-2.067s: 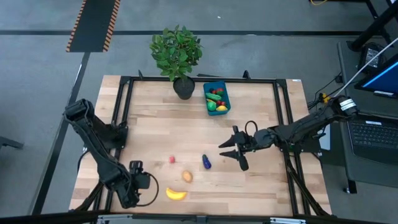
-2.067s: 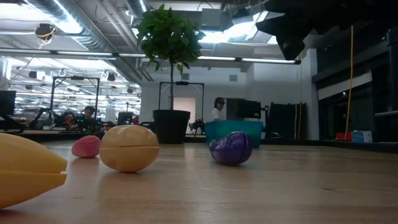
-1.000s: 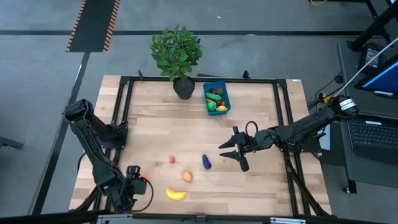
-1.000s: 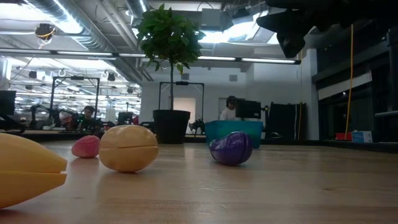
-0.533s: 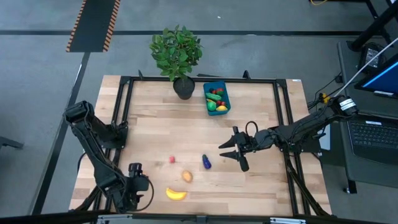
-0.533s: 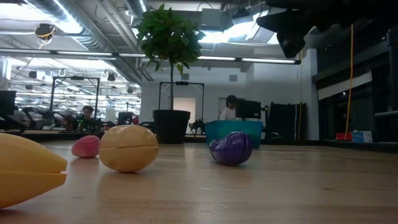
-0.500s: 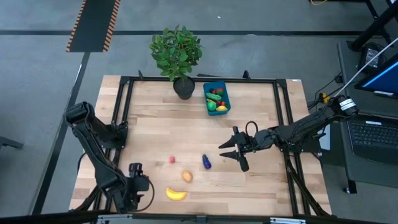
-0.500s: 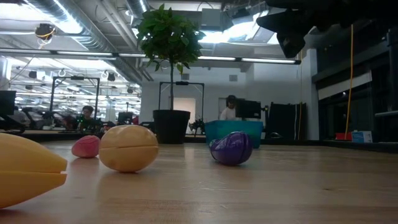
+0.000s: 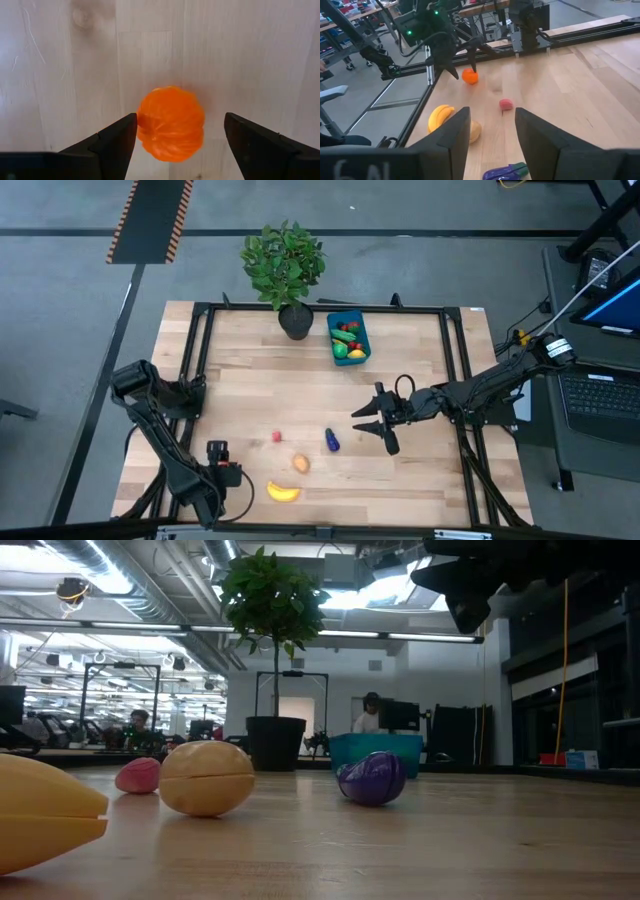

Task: Pick and placing Produce into tupperware
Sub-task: Put the pumpkin into the blue bin

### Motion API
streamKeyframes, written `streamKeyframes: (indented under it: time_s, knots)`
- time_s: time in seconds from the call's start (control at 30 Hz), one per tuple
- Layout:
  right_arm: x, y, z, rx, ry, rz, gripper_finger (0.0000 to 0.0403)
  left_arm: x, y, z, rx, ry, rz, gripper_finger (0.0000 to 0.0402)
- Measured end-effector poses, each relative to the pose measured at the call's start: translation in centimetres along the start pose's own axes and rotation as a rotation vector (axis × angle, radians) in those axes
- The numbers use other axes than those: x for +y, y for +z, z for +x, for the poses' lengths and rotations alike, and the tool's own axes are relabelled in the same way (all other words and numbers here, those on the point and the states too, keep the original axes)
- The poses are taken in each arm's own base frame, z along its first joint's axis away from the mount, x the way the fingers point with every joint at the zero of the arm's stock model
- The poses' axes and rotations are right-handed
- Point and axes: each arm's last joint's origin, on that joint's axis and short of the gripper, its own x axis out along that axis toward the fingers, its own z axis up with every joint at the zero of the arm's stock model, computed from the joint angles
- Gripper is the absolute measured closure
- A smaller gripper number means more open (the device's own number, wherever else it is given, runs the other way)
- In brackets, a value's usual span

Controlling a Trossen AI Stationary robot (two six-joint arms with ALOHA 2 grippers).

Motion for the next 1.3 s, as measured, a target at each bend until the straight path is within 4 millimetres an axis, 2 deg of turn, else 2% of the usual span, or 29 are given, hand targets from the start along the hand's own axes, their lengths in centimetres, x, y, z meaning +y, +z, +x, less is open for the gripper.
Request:
streamKeyframes:
  time_s: [0.87, 1.13, 1.3]
  knots:
    - [0.0, 0.0, 0.0, 0.000, -0.001, 0.001, 0.0244, -0.4, 0.1, 0.1, 0.011, -0.041, -0.061, 0.0113]
    - [0.0, -0.2, 0.2, 0.010, -0.003, -0.001, 0.0244, 0.4, -1.0, 2.1, 0.060, -0.032, -0.105, 0.0113]
    - [-0.2, -1.1, 0.8, 0.048, -0.016, 0.019, 0.0244, 0.6, -1.2, 2.3, 0.062, -0.027, -0.099, 0.0113]
